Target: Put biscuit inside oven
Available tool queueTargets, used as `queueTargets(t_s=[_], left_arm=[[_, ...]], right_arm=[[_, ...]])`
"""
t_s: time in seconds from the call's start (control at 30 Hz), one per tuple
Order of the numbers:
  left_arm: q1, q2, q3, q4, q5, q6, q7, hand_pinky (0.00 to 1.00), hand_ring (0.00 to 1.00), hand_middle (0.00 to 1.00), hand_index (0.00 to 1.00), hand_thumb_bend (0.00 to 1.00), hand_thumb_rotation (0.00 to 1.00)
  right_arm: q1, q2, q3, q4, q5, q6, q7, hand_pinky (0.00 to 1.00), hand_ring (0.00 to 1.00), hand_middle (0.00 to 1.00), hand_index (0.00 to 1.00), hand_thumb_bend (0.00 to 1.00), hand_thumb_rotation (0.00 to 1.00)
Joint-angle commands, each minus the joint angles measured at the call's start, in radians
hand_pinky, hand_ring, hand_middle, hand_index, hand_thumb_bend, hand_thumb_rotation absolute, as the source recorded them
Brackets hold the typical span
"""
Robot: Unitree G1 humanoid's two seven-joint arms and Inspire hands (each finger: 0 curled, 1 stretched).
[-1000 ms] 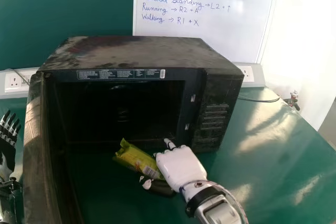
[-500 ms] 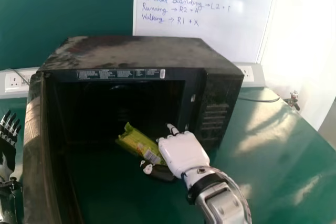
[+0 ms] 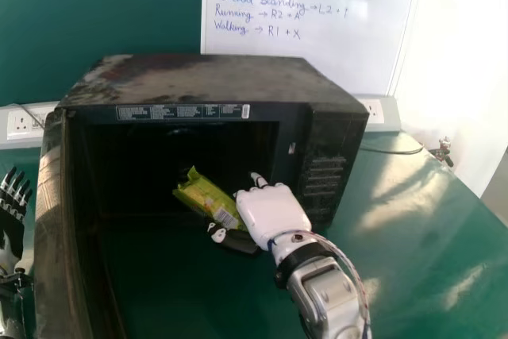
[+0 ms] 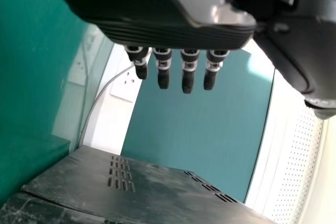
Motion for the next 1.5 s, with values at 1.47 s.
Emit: queueTargets(t_s=[1.47], left_arm=[[0.089,-0.096,0.001,0.046,-0.014,-0.003,-0.018,0.39,0.58,0.66,0.77,0.26,0.79]], right_arm=[[-0.314,0.077,0.129,0.467,0.114,0.115,-0.221,0.59,0.57,0.52,0.47,0.53,0.00]])
